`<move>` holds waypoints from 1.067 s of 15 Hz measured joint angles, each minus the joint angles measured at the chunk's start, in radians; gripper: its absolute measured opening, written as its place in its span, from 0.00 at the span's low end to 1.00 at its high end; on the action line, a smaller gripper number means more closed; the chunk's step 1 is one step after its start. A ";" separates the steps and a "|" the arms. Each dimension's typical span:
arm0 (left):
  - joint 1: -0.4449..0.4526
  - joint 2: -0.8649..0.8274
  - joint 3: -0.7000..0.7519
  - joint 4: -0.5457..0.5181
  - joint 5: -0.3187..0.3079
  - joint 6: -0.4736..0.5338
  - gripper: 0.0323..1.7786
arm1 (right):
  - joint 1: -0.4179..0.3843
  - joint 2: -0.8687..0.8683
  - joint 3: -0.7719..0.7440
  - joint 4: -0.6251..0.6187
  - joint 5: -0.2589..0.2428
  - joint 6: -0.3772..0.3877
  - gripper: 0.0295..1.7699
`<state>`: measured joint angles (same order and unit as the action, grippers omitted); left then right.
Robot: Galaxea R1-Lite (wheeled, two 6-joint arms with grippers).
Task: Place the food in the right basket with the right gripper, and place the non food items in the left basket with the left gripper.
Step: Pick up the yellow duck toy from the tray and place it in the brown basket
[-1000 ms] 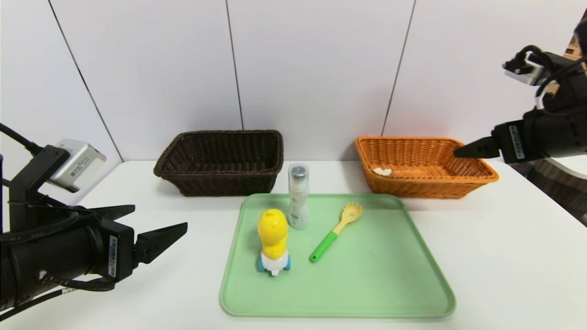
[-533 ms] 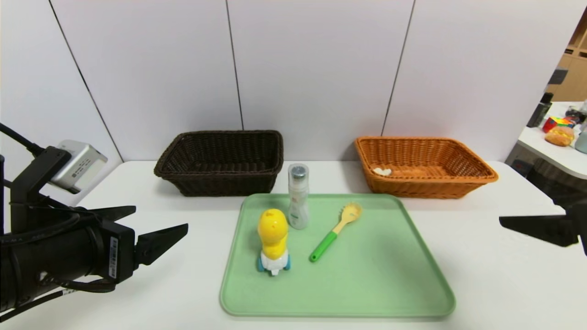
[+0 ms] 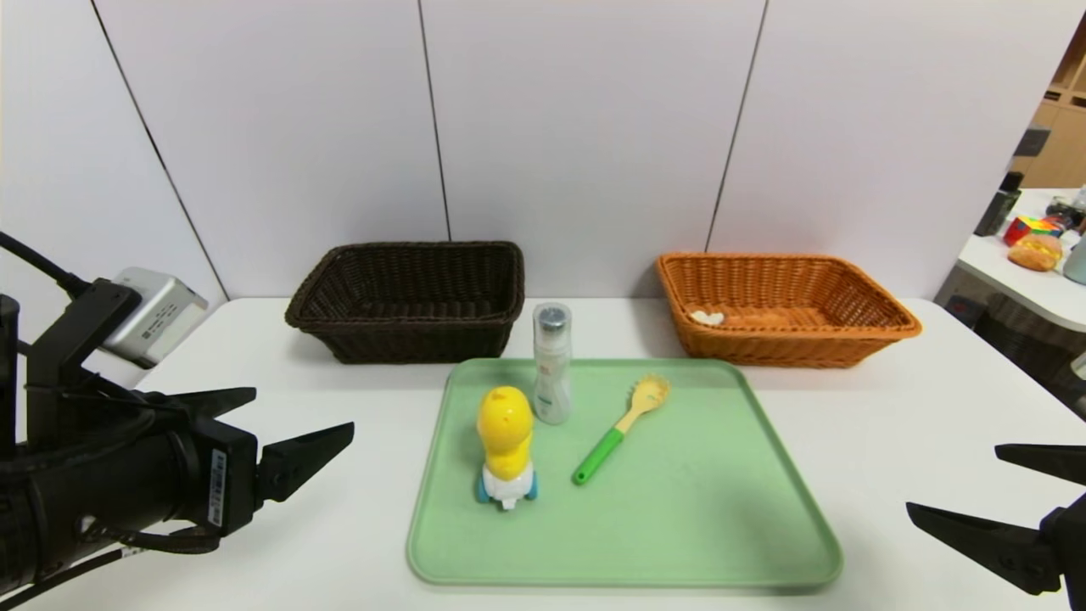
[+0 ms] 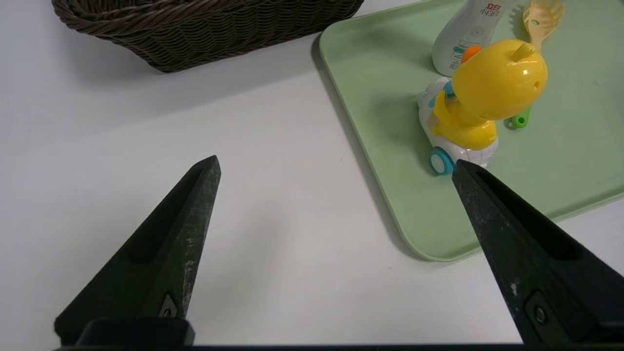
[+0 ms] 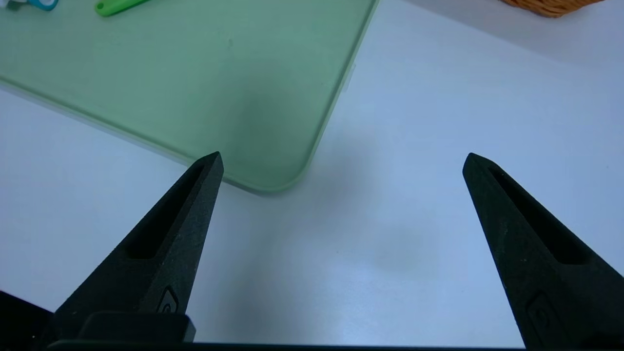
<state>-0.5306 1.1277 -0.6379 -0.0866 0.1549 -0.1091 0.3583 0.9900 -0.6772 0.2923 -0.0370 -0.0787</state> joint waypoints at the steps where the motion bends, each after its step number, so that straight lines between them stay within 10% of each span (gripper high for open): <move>1: -0.022 0.001 -0.004 0.000 0.027 -0.010 0.95 | 0.001 -0.003 0.008 -0.001 0.000 0.000 0.96; 16: -0.391 0.186 -0.173 0.015 0.367 -0.195 0.95 | 0.008 0.015 0.077 -0.062 0.004 0.009 0.96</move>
<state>-0.9221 1.3132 -0.8106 -0.0715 0.5215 -0.3040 0.3664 1.0049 -0.6004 0.2302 -0.0332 -0.0702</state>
